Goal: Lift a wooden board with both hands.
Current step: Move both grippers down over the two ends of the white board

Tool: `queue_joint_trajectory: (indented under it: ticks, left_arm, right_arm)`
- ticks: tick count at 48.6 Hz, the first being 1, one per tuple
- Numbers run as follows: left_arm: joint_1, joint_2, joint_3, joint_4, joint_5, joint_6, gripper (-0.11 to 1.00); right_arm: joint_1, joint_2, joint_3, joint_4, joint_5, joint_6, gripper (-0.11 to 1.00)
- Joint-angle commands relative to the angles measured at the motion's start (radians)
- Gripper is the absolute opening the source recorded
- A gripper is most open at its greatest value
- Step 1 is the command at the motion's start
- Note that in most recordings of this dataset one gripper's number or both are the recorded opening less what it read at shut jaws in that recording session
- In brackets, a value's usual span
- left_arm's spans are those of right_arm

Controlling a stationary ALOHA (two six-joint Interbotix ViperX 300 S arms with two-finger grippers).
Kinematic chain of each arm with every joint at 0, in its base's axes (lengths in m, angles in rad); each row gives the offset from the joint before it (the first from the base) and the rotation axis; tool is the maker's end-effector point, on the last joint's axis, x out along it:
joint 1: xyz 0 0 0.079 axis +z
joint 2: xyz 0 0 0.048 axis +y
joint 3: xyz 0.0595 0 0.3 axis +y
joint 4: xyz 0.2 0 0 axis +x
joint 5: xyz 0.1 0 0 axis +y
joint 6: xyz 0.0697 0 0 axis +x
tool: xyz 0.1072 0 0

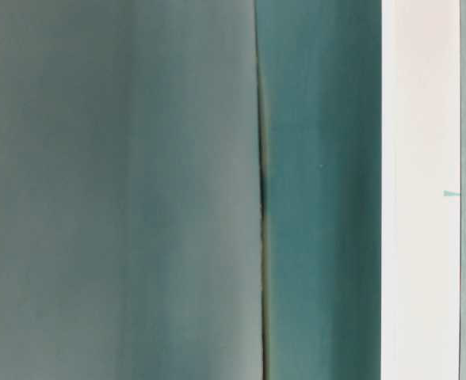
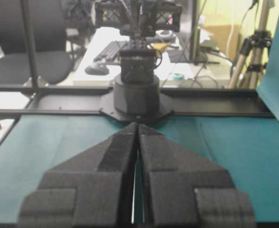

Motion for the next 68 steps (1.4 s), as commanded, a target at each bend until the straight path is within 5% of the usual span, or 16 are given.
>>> queue_joint_trajectory:
  ticks: [1,8,25,40,54,68]
  left_arm:
    - [0.014,0.049,-0.021,0.005,0.025,-0.020,0.14]
    - [0.018,0.080,-0.063,0.011,0.098,-0.026,0.04]
    - [-0.014,0.169,-0.187,0.011,0.382,-0.026,0.00]
    - [-0.028,0.379,-0.345,0.011,0.620,-0.044,0.00]
    - [-0.018,0.558,-0.500,0.012,0.890,-0.112,0.00]
    - [-0.014,0.624,-0.561,0.015,0.994,-0.112,0.00]
  right_arm:
    - [-0.028,0.034,-0.003,0.014,-0.002,0.008,0.10]
    - [-0.035,0.100,-0.020,0.078,0.071,0.037,0.02]
    - [-0.034,0.295,-0.156,0.078,0.327,0.094,0.01]
    - [-0.035,0.402,-0.265,0.106,0.518,0.106,0.01]
    - [-0.044,0.557,-0.405,0.117,0.799,0.207,0.01]
    - [-0.044,0.707,-0.560,0.109,1.071,0.207,0.01]
